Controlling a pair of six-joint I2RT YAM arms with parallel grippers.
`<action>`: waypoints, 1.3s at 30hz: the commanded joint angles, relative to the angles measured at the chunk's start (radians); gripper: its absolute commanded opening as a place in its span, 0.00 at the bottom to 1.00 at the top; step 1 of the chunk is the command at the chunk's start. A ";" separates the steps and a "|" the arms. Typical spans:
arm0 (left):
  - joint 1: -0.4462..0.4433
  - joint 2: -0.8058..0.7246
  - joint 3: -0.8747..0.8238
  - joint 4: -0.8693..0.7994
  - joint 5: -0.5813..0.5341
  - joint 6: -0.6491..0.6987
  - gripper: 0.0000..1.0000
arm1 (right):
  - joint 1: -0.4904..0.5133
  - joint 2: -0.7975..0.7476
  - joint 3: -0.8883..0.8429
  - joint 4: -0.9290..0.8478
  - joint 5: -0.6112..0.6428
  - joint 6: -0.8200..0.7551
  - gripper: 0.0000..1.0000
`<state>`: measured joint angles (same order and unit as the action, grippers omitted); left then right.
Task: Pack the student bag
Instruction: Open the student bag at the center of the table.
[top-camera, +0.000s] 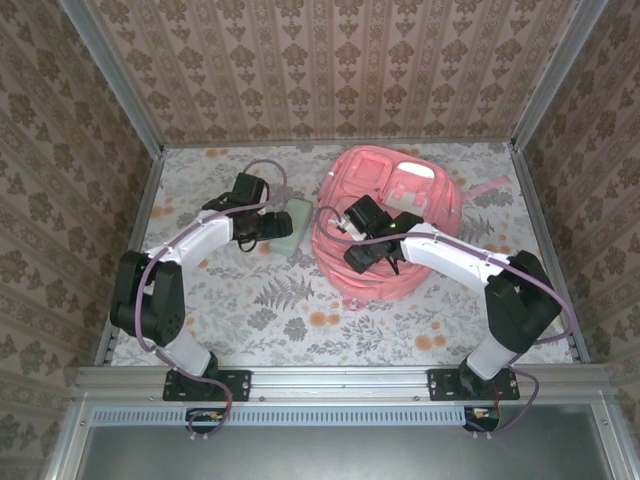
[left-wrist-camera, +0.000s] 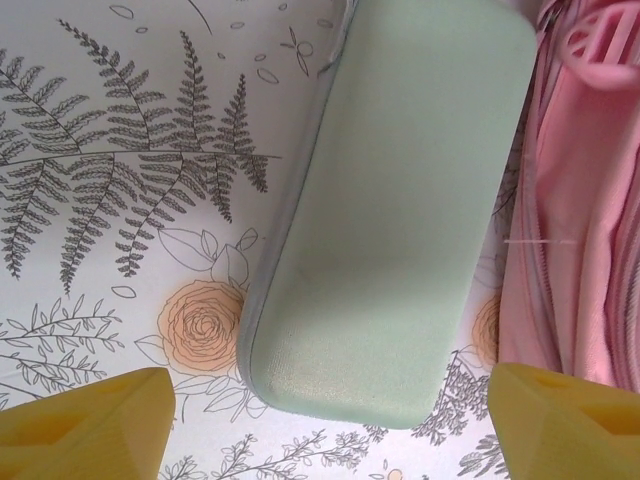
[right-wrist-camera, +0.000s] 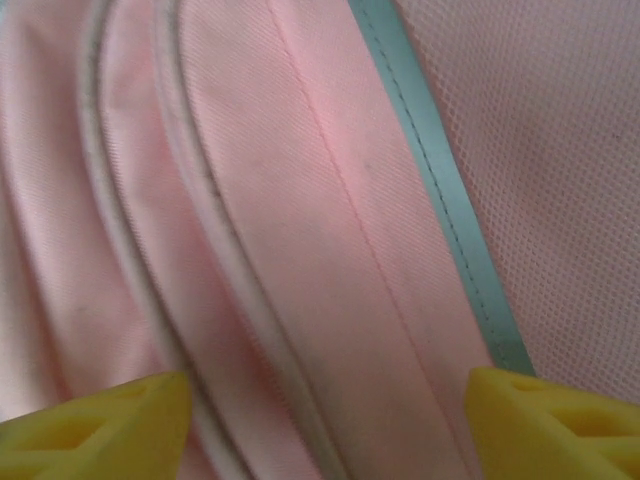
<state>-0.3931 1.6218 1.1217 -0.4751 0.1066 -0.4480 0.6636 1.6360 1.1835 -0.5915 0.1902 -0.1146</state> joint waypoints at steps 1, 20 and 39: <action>-0.016 0.028 0.044 -0.040 -0.014 0.068 0.83 | 0.004 0.033 0.019 -0.009 0.067 -0.035 0.65; -0.108 0.251 0.226 -0.139 -0.224 0.299 0.97 | -0.013 -0.134 -0.022 0.016 -0.037 0.113 0.00; -0.127 0.104 0.119 -0.135 -0.164 0.239 0.62 | -0.094 -0.230 0.047 -0.004 -0.146 0.295 0.00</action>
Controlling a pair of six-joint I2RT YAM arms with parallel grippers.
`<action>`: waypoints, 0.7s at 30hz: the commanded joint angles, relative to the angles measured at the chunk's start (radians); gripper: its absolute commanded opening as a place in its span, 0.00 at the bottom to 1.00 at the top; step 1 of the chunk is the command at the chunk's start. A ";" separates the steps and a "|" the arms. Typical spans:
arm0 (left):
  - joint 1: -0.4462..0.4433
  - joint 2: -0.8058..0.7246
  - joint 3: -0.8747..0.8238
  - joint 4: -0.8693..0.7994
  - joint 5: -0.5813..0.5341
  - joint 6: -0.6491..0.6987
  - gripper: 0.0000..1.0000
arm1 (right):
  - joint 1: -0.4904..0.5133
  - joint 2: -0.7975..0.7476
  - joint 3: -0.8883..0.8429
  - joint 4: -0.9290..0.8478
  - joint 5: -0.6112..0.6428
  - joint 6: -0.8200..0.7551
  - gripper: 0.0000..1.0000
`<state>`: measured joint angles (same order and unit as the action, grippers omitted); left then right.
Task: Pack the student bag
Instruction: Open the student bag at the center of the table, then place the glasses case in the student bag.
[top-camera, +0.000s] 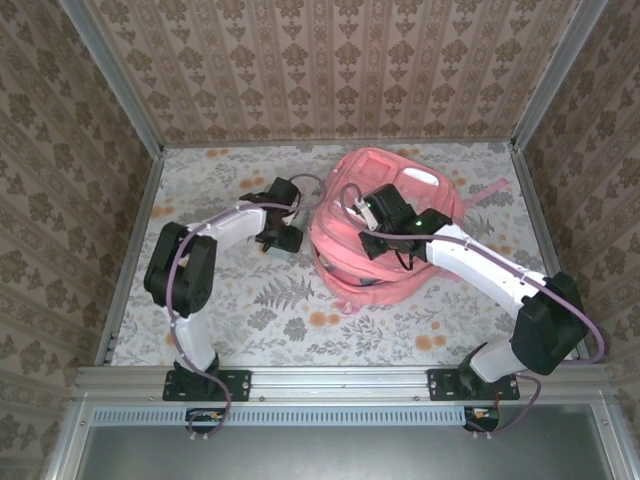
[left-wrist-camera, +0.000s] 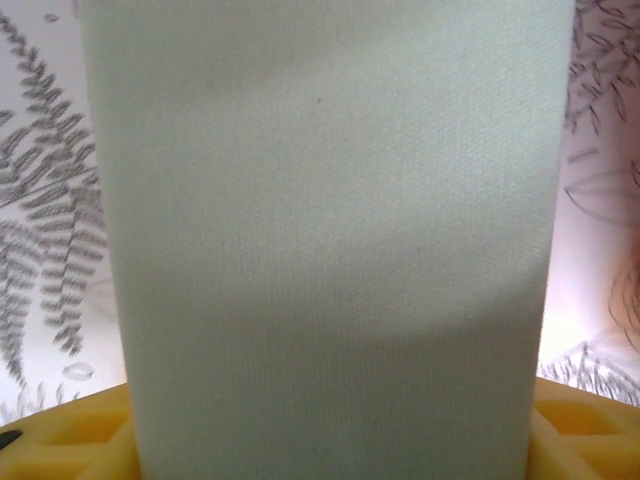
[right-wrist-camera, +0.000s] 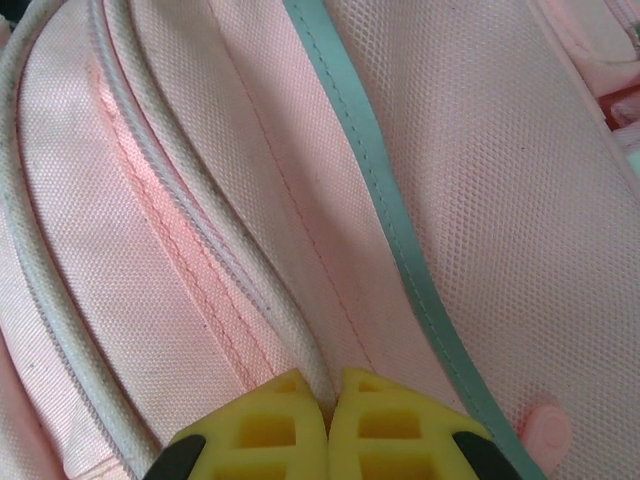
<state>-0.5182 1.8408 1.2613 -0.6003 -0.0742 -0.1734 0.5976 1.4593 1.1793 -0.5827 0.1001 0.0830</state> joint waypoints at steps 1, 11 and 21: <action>-0.002 -0.156 -0.034 -0.012 0.028 -0.052 0.61 | -0.045 -0.059 0.055 -0.011 -0.077 0.122 0.00; -0.013 -0.463 -0.182 0.051 0.207 -0.383 0.57 | -0.192 -0.152 0.081 0.083 -0.296 0.324 0.00; -0.216 -0.442 -0.238 0.212 0.178 -0.725 0.54 | -0.205 -0.100 0.239 0.057 -0.326 0.373 0.00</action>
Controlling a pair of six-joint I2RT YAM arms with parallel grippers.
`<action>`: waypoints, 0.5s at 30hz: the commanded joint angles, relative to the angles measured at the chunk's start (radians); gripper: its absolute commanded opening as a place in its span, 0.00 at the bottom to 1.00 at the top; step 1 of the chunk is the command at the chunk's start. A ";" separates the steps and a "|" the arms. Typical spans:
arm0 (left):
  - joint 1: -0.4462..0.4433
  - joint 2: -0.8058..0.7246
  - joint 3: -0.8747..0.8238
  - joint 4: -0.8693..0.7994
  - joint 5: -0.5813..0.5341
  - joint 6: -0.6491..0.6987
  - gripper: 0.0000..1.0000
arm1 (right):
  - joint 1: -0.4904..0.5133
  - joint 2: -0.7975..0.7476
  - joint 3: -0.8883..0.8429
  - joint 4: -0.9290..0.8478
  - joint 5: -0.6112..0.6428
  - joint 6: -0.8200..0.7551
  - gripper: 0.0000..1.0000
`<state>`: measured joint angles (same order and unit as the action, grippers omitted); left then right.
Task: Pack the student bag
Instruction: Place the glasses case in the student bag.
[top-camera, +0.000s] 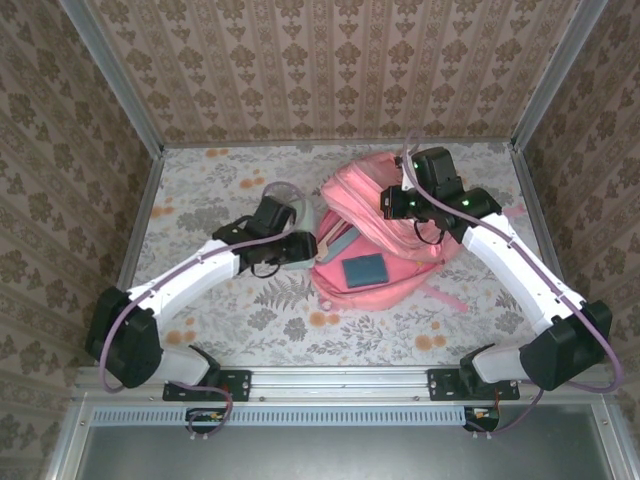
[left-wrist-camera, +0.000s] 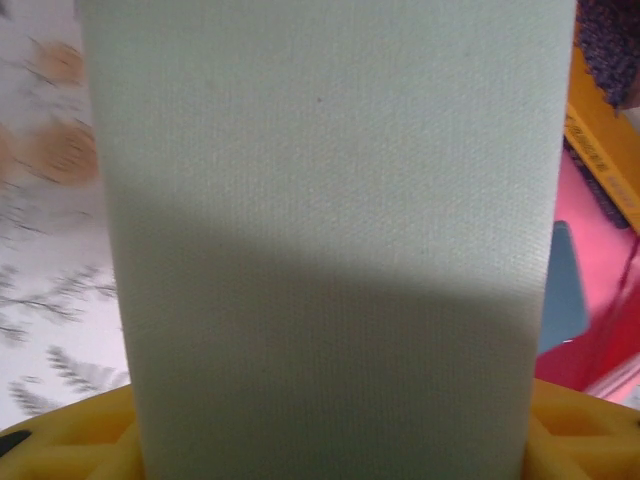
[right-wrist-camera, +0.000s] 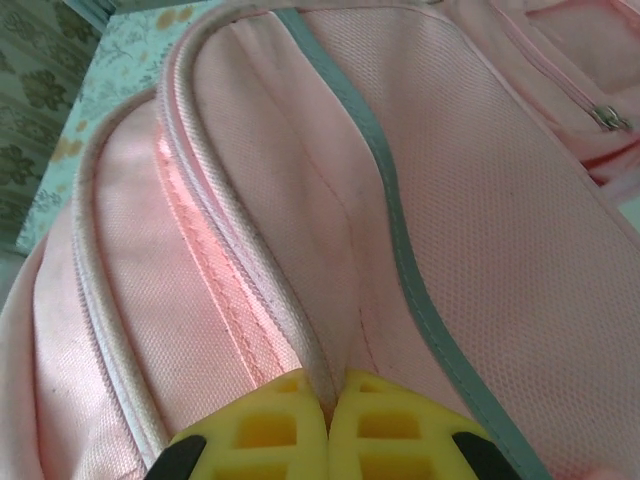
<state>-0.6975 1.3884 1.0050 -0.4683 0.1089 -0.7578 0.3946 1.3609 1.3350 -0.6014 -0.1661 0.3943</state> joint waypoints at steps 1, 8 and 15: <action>-0.060 0.020 0.036 0.087 -0.018 -0.154 0.54 | -0.003 0.003 0.090 0.079 -0.065 0.067 0.00; -0.135 0.173 0.147 0.153 0.009 -0.240 0.54 | -0.003 0.013 0.071 0.109 -0.079 0.100 0.00; -0.188 0.254 0.216 0.158 0.024 -0.234 0.87 | -0.003 0.010 0.037 0.112 -0.071 0.092 0.00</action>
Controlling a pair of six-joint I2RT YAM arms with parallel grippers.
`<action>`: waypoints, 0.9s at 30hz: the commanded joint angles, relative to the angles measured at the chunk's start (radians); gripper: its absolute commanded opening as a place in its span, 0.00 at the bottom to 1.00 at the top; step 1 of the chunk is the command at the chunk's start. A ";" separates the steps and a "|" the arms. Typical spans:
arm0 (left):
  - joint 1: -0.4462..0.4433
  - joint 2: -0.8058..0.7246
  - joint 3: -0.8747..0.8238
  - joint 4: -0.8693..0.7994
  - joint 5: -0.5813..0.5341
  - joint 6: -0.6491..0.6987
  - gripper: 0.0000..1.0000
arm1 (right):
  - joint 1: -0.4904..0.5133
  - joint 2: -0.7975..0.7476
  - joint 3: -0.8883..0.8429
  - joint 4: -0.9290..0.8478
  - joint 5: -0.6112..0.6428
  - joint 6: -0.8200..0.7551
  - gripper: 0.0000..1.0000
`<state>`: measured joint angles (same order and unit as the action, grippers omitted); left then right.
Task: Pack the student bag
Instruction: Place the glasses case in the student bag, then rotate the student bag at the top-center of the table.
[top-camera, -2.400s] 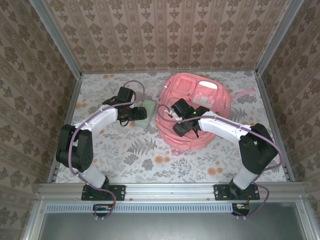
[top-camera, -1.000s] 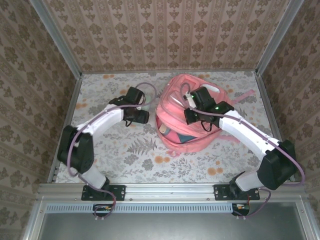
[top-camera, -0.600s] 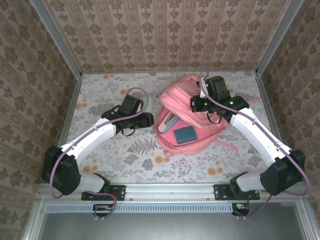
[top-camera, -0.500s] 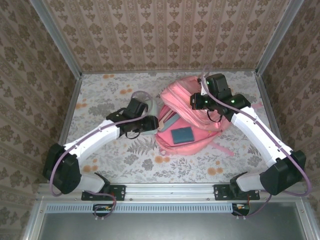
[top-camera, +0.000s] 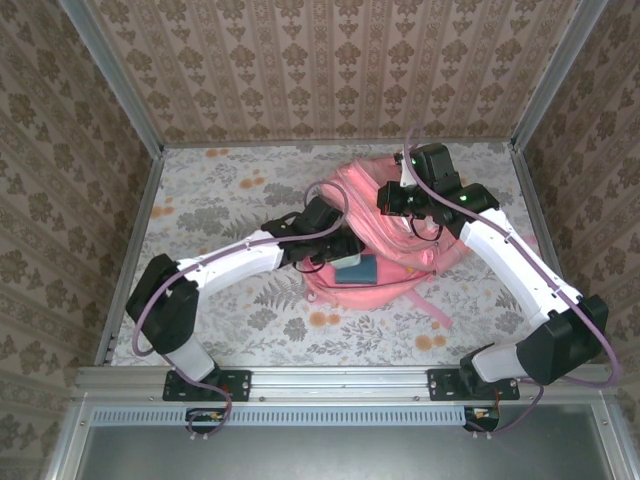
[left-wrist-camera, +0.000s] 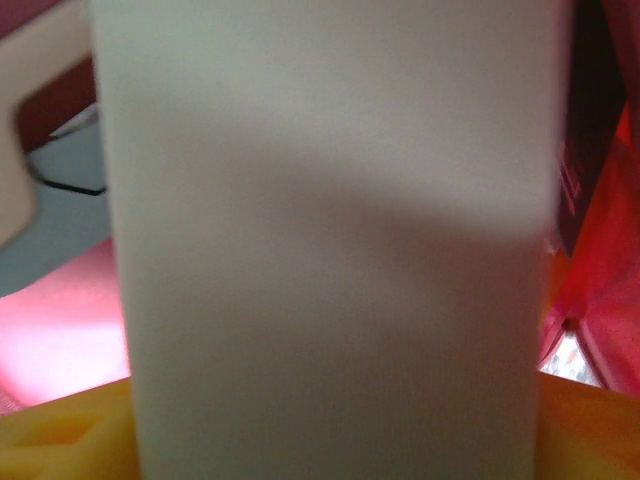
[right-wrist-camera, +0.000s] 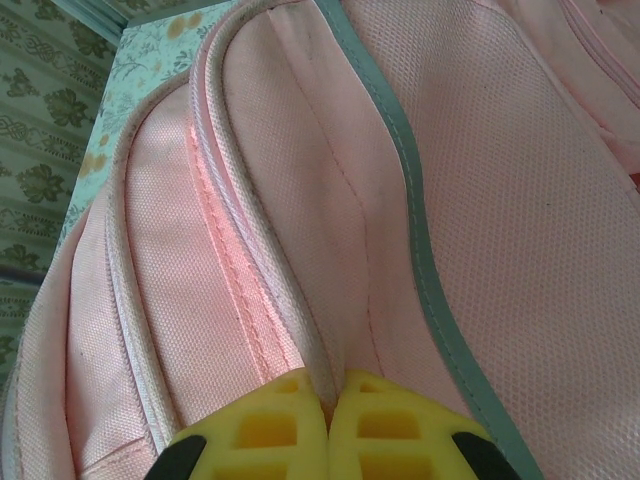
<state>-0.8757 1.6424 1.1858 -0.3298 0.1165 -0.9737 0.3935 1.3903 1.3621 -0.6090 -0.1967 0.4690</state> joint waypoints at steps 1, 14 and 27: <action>-0.010 -0.004 0.035 0.008 0.007 -0.019 0.94 | -0.002 -0.017 0.004 0.121 -0.040 0.016 0.00; 0.049 -0.282 -0.097 -0.174 -0.176 0.000 0.98 | -0.004 -0.014 -0.071 0.114 -0.059 -0.046 0.00; 0.355 -0.304 -0.118 -0.128 0.012 0.158 0.98 | 0.016 -0.129 -0.263 0.038 -0.008 -0.008 0.58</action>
<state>-0.5529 1.2930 1.0229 -0.4786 0.0471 -0.8963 0.4122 1.3239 1.1286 -0.5430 -0.2462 0.4240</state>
